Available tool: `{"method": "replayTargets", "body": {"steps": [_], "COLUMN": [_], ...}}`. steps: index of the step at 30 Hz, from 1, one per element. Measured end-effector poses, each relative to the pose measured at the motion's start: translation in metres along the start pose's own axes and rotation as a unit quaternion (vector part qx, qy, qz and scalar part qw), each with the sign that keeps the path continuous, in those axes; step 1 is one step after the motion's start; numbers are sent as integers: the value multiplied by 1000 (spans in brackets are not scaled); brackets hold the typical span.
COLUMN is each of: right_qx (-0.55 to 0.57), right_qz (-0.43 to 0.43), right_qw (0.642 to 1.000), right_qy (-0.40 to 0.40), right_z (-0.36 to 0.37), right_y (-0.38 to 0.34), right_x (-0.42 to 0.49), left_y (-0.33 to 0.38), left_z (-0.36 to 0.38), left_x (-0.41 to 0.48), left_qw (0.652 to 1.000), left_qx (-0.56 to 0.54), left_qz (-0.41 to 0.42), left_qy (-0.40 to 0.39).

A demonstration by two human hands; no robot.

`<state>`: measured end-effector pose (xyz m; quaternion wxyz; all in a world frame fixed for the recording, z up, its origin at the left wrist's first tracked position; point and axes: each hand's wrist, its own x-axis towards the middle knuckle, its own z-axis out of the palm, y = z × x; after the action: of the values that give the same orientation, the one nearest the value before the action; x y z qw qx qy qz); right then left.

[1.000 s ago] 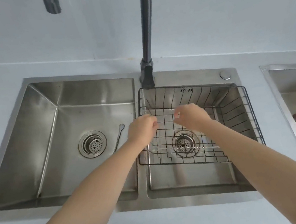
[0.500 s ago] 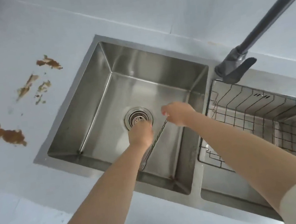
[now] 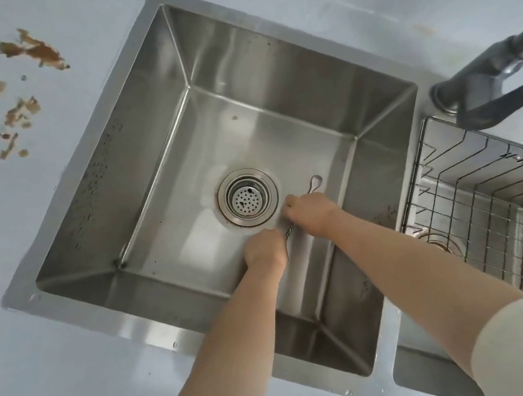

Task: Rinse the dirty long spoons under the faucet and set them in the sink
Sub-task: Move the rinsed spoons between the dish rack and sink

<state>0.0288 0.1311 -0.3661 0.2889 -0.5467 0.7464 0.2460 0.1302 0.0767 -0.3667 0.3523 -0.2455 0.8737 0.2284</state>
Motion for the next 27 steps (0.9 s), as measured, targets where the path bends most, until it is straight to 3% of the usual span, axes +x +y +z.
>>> {"method": "replayTargets", "body": {"steps": [14, 20, 27], "right_qx": [-29, 37, 92], "right_qz": [8, 64, 150], "right_qw": [999, 991, 962], "right_qy": [30, 110, 208], "right_z": [-27, -77, -105], "right_y": [-6, 18, 63], "right_x": [-17, -67, -147], "left_y": [-6, -1, 48], "left_z": [-26, -95, -166], "left_x": [-14, -47, -85], "left_qw": [996, 986, 954], "left_qx": [69, 80, 119], "left_qz": [21, 36, 124], "left_qy": [44, 143, 246]}}
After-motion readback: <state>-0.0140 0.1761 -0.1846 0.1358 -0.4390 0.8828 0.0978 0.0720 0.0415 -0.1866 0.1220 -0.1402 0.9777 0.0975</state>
